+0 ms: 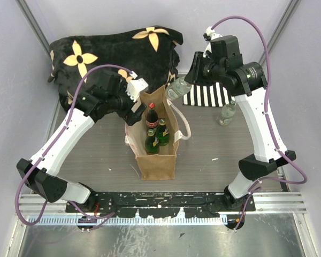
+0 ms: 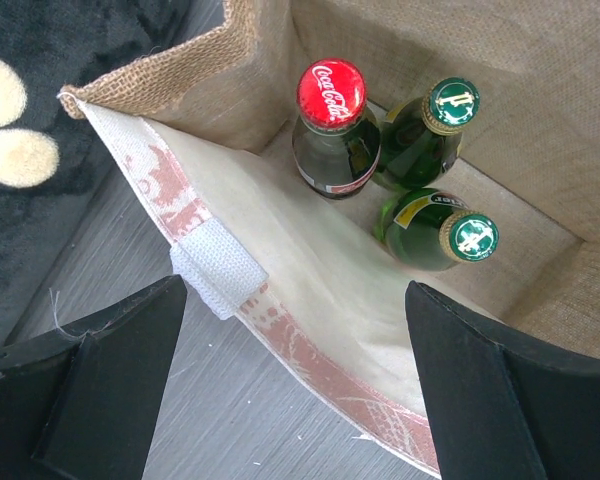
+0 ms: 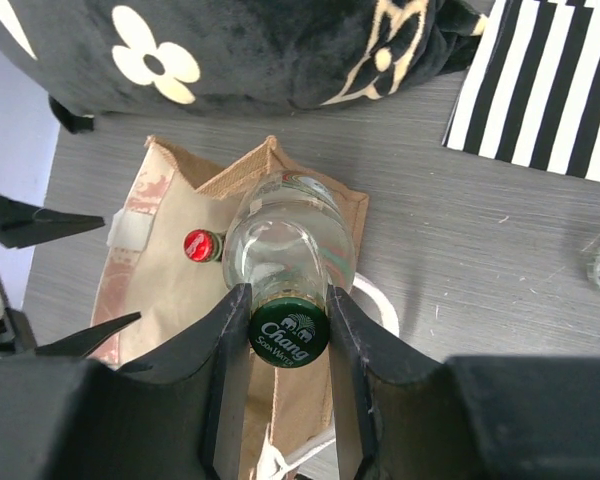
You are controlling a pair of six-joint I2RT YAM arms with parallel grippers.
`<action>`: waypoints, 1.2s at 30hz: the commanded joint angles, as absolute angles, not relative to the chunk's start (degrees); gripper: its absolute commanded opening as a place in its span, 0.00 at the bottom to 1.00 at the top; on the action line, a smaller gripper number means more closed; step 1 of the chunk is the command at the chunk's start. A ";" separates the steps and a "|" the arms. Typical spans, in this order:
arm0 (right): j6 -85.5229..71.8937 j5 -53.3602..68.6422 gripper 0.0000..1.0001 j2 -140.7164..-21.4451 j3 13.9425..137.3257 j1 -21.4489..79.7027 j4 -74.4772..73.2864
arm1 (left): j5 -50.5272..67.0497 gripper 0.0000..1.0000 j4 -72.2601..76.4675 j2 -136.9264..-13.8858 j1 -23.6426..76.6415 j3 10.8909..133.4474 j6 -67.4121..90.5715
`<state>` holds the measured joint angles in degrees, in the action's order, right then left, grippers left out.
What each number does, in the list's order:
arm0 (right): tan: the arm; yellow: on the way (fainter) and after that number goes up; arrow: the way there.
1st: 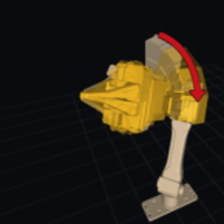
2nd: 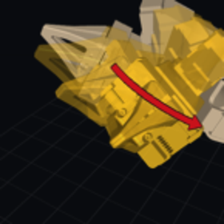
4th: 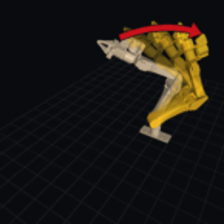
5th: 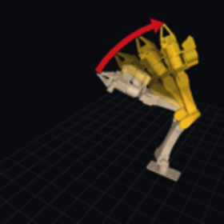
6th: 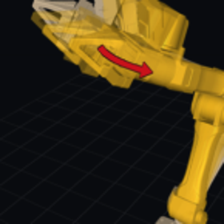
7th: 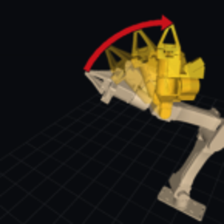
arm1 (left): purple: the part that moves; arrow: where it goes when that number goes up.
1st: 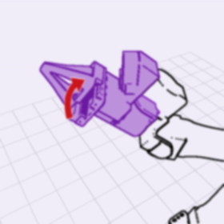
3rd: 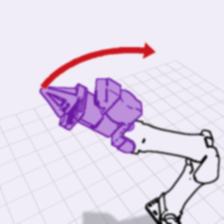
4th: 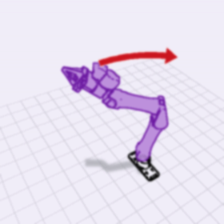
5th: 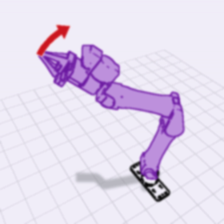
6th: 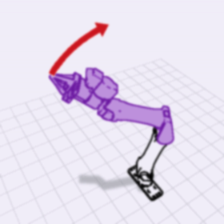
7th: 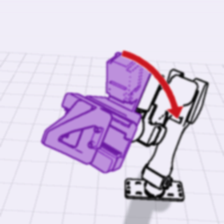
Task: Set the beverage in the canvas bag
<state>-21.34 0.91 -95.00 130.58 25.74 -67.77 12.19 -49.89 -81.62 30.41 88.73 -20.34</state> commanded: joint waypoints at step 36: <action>-19.78 0.29 0.01 -86.10 123.40 41.93 -65.13 | 26.47 0.98 -56.63 -70.25 36.95 78.05 -37.29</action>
